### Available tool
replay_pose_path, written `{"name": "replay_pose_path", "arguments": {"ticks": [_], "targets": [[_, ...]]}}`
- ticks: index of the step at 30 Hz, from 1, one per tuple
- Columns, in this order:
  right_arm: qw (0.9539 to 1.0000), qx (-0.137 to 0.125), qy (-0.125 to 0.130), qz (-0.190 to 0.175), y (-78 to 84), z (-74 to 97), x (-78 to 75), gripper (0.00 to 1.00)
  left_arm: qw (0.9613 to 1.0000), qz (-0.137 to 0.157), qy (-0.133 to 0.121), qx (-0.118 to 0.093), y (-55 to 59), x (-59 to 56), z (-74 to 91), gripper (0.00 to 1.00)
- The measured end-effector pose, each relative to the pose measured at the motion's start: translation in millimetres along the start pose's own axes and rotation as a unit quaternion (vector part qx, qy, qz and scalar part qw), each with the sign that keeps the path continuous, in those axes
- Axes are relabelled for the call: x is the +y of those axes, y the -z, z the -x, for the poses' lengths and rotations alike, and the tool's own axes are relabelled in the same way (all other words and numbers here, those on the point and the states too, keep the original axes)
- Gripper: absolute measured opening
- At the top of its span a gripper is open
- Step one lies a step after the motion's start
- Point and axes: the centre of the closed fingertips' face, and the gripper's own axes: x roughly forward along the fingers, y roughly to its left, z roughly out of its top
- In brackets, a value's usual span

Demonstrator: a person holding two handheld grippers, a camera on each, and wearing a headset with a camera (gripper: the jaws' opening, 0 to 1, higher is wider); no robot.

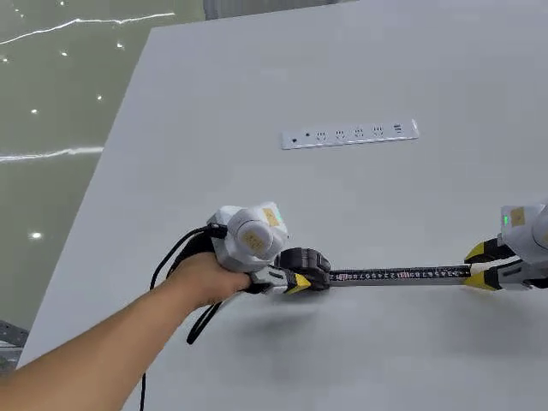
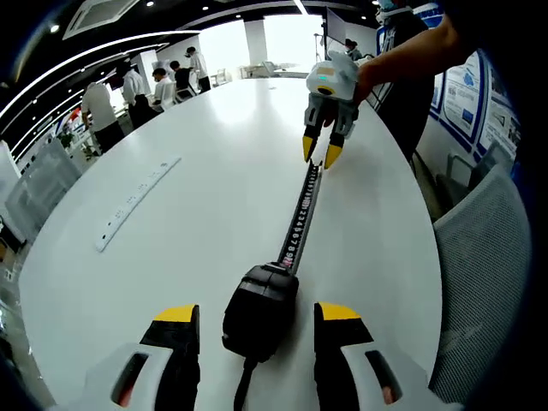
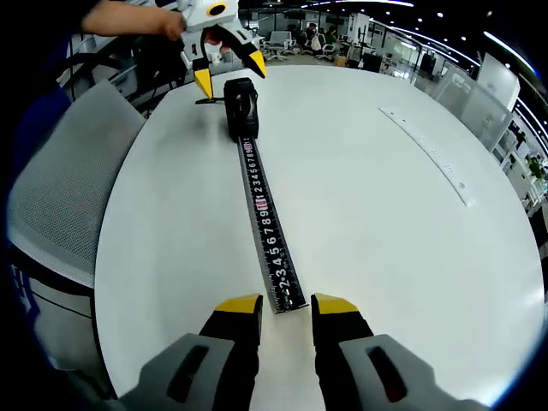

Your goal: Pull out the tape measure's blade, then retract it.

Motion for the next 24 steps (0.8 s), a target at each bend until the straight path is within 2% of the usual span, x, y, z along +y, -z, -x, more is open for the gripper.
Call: {"name": "replay_pose_path", "arguments": {"ticks": [3,4,5,13,17,24], "targets": [[0.9998,-0.005,0.008,-0.017,-0.6,5.8,3.0,0.23,0.9997,0.02,-0.012,0.004,3.3,-0.7,4.5,0.52],[0.9991,-0.01,0.009,-0.04,-1.2,7.5,6.0,0.26,0.9995,0.026,-0.017,0.005,4.1,-1.5,6.7,0.52],[0.9988,-0.012,0.01,-0.046,-1.6,8.9,7.3,0.29,0.9992,0.033,-0.021,0.003,4.0,-2.0,8.6,0.52],[0.9965,-0.025,0.03,-0.074,-5.1,23.6,20.4,0.35,0.9947,0.094,-0.042,-0.001,7.0,-12.0,25.4,0.59],[0.9917,-0.047,0.045,-0.111,-14.3,31.7,24.2,0.43,0.99,0.129,-0.056,-0.015,7.0,-16.4,33.5,0.62],[0.9873,-0.065,0.059,-0.133,-22.8,43.5,34.5,0.49,0.9835,0.165,-0.071,-0.027,8.1,-28.8,45.6,0.69]]}}
